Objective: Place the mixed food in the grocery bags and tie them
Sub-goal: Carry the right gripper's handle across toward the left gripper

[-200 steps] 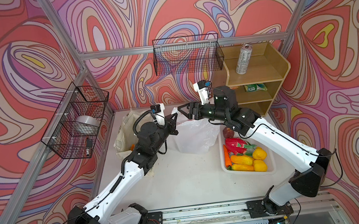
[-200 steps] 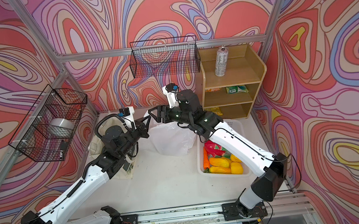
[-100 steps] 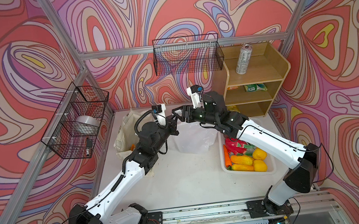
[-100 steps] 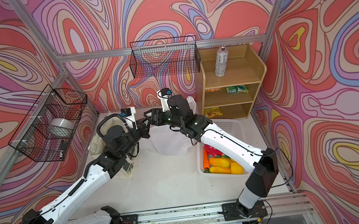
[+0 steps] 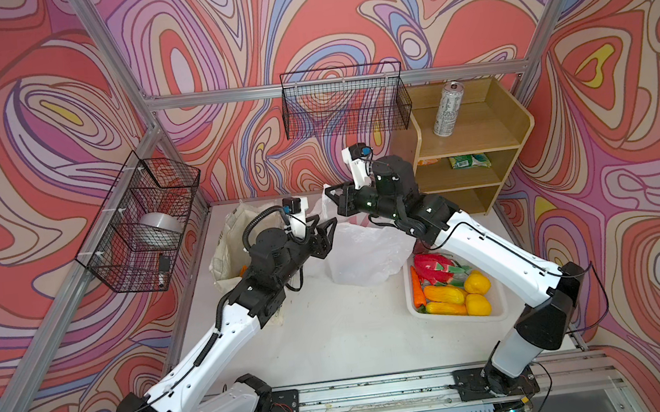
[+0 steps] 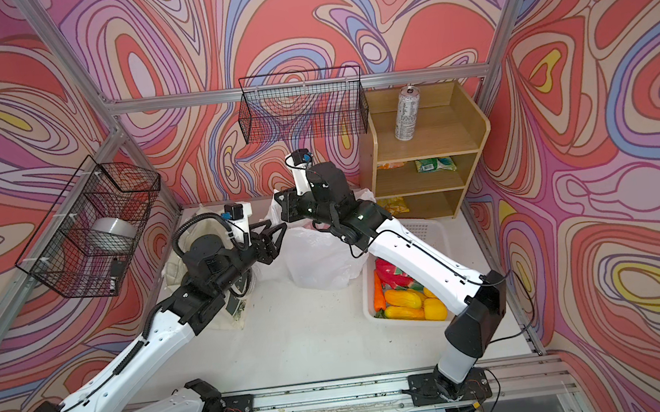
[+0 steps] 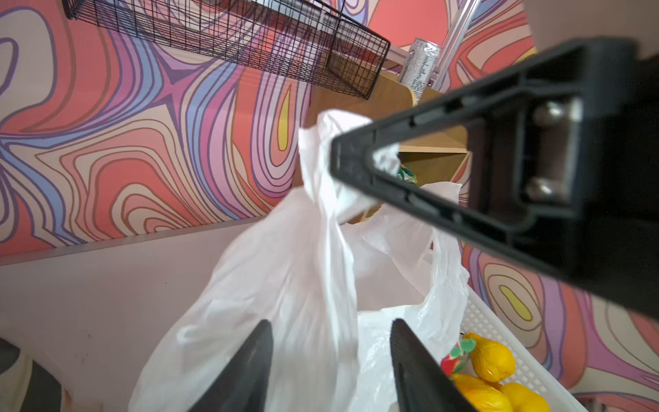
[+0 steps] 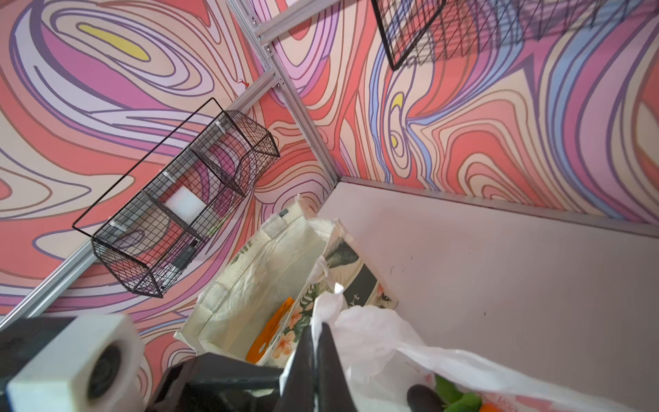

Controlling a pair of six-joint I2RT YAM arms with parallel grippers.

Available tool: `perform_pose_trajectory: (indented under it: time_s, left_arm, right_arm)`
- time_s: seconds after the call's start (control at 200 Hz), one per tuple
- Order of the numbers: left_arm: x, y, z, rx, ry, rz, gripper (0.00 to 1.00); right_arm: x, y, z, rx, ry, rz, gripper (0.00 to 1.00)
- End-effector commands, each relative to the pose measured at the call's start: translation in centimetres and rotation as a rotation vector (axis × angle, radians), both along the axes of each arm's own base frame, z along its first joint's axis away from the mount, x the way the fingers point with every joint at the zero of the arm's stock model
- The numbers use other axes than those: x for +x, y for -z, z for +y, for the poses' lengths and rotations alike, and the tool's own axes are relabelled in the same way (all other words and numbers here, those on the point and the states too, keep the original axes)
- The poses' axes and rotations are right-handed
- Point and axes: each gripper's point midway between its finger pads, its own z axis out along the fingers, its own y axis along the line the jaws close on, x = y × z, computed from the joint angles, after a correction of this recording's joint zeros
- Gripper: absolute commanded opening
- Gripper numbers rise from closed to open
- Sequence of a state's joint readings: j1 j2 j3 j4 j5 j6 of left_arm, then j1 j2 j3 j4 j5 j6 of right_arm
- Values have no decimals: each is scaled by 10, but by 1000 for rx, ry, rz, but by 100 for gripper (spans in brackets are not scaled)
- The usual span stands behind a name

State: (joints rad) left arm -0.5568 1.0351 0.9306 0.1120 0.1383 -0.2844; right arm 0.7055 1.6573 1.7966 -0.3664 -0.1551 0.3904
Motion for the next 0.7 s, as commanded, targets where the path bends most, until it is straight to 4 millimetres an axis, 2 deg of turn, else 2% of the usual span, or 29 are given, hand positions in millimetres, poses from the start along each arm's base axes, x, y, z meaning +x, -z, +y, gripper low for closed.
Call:
perform_pose_trajectory:
  time_s: [0.0, 0.08, 0.175, 0.315, 0.471, 0.696]
  left_arm:
    - [-34, -7, 12, 123, 58, -54, 79]
    - [-44, -19, 22, 183, 59, -97, 87]
    - [-45, -31, 21, 238, 98, -118, 88]
    - [-29, -36, 0, 297, 173, -128, 87]
    - [-7, -38, -22, 347, 237, -143, 86]
    - [12, -35, -33, 383, 243, -172, 84]
  right_arm:
    - [-2, -6, -15, -85, -137, -84, 0]
    - [-14, -6, -17, -111, -252, -118, 0]
    - [-28, -9, -17, -134, -335, -143, 0]
    - [-43, -18, -15, -106, -398, -149, 0]
    - [-49, -22, -16, -76, -411, -143, 0]
    - [-56, -27, -18, -50, -419, -143, 0]
